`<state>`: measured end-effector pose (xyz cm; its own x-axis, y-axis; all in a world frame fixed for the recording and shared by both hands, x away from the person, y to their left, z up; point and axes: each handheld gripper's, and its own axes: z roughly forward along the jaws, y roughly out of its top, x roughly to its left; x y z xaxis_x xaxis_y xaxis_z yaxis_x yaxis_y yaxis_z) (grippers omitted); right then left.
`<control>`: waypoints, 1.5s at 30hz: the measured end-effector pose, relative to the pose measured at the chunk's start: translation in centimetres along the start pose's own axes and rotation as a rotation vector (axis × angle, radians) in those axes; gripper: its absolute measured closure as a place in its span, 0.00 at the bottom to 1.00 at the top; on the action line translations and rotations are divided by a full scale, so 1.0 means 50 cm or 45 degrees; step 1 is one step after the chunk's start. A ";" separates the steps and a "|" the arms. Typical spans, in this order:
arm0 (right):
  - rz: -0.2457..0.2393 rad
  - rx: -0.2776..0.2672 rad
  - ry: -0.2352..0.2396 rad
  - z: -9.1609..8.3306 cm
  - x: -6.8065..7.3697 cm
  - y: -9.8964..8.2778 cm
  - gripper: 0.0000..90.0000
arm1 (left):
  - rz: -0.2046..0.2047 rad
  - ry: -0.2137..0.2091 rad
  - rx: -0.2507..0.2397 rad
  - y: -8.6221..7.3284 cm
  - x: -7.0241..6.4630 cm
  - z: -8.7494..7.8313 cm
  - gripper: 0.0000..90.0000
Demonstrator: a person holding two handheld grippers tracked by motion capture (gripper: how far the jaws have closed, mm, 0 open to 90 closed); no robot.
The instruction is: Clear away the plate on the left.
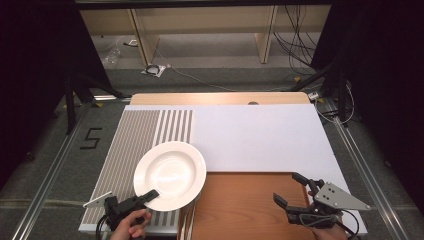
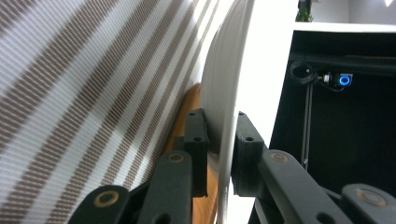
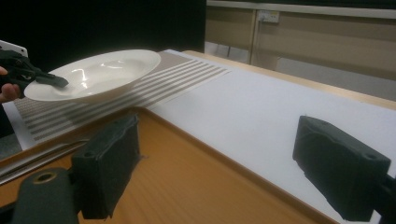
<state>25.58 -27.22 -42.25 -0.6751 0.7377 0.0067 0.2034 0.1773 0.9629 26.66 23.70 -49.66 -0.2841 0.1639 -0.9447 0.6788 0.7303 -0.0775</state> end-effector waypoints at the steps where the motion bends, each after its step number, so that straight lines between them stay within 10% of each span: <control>1: 0.003 0.001 0.000 0.000 0.000 0.000 0.17 | 0.004 -0.002 0.008 -0.002 -0.001 0.002 0.88; 45: 0.011 -0.004 -0.004 -0.001 -0.002 0.000 0.17 | 0.177 0.059 0.387 -0.137 -0.031 0.131 0.87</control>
<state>25.62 -27.33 -42.27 -0.6711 0.7412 0.0146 0.2074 0.1688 0.9636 26.87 14.12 -49.76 -0.2007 0.2832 -0.9378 0.8822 0.4686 -0.0473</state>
